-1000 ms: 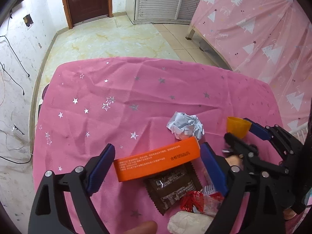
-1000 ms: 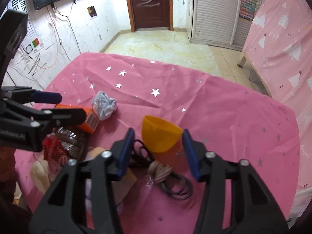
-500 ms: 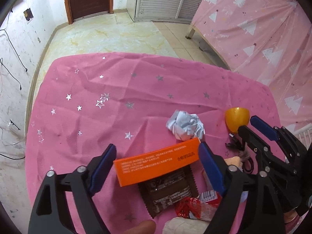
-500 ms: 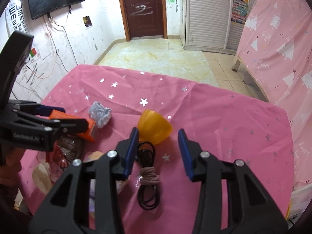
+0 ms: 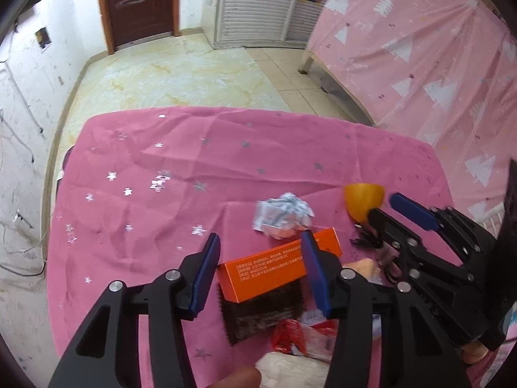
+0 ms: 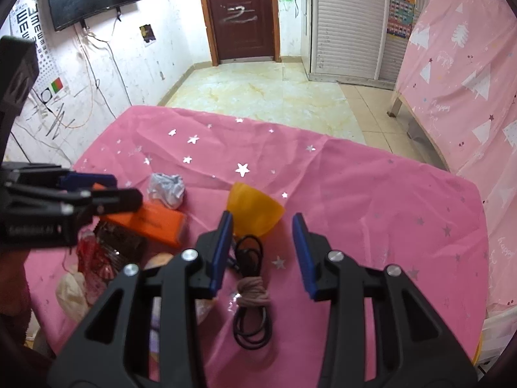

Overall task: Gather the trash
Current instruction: 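Grasp the yellow cup with the right tool while the left tool grasps the orange box, then carry the orange box and yellow cup with both tools over the bin, then open both tools to drop the box and cup into the bin, then move both open tools back over the table clutter, then grasp the crumpled white paper with the left tool while the right tool grasps the black cable, then carry the paper and cable with both tools over the yellow bin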

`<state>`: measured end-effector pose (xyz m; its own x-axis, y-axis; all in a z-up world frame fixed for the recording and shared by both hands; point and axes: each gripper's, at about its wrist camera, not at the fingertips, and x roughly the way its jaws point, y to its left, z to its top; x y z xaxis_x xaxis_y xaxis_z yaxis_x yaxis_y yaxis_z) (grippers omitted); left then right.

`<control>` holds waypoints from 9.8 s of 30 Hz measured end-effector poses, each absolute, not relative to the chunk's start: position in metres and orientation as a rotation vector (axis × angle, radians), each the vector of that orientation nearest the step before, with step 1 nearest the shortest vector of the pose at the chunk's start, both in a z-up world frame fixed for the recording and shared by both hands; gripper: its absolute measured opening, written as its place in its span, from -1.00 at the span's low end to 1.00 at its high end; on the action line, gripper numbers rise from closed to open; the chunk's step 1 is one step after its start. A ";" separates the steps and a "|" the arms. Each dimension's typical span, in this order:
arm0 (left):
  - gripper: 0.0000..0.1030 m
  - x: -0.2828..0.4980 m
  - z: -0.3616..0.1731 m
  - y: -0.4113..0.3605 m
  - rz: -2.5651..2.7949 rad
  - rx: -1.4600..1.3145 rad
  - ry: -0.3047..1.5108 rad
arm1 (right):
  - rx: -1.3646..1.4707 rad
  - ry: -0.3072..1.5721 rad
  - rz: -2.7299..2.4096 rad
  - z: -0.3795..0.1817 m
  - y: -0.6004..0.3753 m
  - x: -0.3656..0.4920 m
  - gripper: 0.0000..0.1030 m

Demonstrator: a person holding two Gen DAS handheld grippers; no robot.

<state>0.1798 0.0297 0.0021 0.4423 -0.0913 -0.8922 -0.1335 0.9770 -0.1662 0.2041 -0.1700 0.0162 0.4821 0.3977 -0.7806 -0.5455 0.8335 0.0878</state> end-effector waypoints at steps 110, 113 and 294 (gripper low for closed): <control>-0.65 0.178 0.002 -0.385 -0.631 0.200 1.124 | 0.219 0.926 0.025 -0.067 -0.553 0.129 -0.22; -0.65 0.178 -0.007 -0.398 -0.628 0.211 1.134 | 0.221 0.954 0.032 -0.076 -0.555 0.128 -0.21; -0.33 0.184 -0.005 -0.382 -0.477 0.120 1.146 | 0.255 0.924 0.030 -0.060 -0.552 0.118 -0.56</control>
<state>0.1838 -0.3820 -0.0050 0.3244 -0.3021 -0.8964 0.4225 0.8941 -0.1484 0.1185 -0.5519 -0.0605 0.6046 0.1348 -0.7850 0.0833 0.9695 0.2307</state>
